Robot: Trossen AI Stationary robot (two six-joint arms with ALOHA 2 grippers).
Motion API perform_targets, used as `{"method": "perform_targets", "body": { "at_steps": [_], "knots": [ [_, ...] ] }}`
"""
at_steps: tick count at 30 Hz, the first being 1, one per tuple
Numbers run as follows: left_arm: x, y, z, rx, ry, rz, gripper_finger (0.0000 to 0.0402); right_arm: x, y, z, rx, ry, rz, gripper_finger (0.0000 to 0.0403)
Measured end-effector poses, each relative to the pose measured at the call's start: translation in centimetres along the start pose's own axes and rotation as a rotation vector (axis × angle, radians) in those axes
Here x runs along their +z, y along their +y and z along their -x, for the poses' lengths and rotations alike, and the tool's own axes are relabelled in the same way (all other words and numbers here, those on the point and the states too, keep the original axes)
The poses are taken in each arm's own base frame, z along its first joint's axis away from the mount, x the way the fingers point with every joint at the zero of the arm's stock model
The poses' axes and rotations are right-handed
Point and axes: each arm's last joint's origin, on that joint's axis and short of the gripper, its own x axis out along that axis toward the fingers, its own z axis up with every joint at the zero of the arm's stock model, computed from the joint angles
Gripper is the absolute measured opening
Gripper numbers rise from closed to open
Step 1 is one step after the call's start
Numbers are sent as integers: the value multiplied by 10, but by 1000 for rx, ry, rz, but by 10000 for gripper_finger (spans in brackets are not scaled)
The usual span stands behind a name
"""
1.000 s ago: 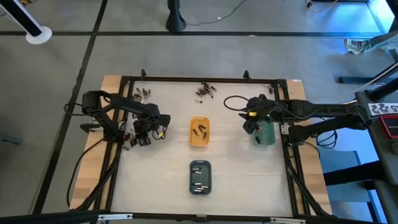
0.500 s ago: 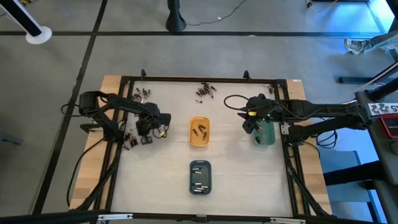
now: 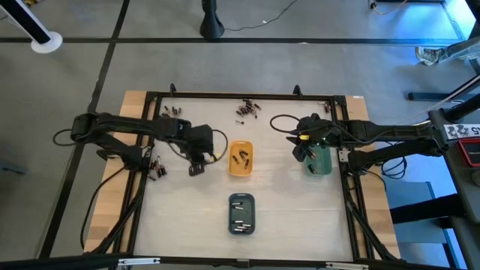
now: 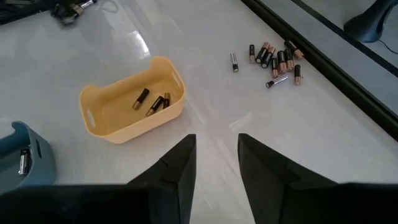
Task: Sort batteries
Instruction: Put the silver battery into the blue bin
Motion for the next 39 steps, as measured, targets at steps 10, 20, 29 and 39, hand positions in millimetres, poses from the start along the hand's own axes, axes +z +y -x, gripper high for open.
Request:
{"method": "perform_targets", "body": {
  "at_steps": [10, 20, 29, 39],
  "knots": [
    [20, -59, -12, -250, -253, -234, 13, 4, 2, 0, 18, -43, -20, 119],
    [38, -69, -69, -395, -272, -291, 15, 9, 7, -7, 71, -65, -33, 119],
    [41, -65, -92, -419, -258, -297, 14, 4, 15, -28, 120, 35, -42, 119],
    [51, -42, -80, -454, -292, -240, 19, 1, 18, -39, 118, 83, -26, 119]
  ]
}}
